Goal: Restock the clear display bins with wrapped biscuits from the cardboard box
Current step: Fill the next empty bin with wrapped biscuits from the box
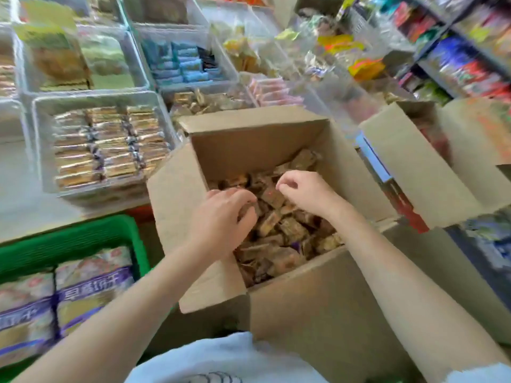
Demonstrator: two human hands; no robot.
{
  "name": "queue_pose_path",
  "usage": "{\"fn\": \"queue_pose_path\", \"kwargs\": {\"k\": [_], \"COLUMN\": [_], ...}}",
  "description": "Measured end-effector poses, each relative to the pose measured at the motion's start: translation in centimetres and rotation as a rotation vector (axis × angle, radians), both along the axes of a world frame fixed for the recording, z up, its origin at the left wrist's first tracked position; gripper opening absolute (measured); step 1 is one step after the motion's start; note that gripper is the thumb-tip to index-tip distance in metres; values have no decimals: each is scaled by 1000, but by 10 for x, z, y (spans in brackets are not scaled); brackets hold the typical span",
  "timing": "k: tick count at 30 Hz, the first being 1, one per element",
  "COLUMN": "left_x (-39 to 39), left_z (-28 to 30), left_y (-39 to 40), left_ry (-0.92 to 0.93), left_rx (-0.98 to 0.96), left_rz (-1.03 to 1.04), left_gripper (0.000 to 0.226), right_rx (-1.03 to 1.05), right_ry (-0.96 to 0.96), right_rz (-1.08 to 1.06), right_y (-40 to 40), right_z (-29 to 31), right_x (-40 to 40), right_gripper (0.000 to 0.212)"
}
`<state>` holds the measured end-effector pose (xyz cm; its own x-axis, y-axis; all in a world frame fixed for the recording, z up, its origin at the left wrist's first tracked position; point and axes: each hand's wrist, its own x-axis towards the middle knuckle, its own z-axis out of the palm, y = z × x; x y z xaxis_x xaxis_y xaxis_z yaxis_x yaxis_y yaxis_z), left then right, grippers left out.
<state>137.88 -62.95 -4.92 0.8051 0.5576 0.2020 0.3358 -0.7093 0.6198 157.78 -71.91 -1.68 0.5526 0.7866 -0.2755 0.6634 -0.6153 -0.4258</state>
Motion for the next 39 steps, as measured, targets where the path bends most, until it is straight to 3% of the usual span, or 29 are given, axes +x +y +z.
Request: {"fn": "queue_pose_path", "kwargs": {"k": [4,11,13,16,18,22,25,27,30,34,39], "left_x": [18,18,18,17,18,13,7,-3,-30,-90,-206], "left_z": [-11,-16,-18,-20,-19,-20,-4,14,36,35,-1], "left_y": [-14,-12,-12,-13,-13,-6,10,27,57,101,186], "left_ry": [180,120,107,103,108,94,-118,-307,-366,-312,-325], "left_rx": [110,147,162,173,171,17,-302,-597,-829,-763,-748], "left_rz": [66,103,116,121,112,156,258,326,250,242,304], "left_gripper": [25,21,21,20,18,31,53,54,59,35,35], "right_rx": [-232,-734,-777,-740,-713,-380,-10,133,217,221,166], "right_ry": [44,-207,-259,-298,-230,410,887,1014,990,722,555], "right_rz": [173,604,707,767,698,337,200,209,253,339,427], "right_y": [-7,34,29,33,42,48,43,46,62,114,210], "right_z": [-22,-92,-109,-116,-105,-59,-20,3,31,43,20], "right_x": [33,34,33,33,36,55,53,37,-7,-86,-203], "right_gripper": [22,71,77,59,44,43,37,40,38,29,25]}}
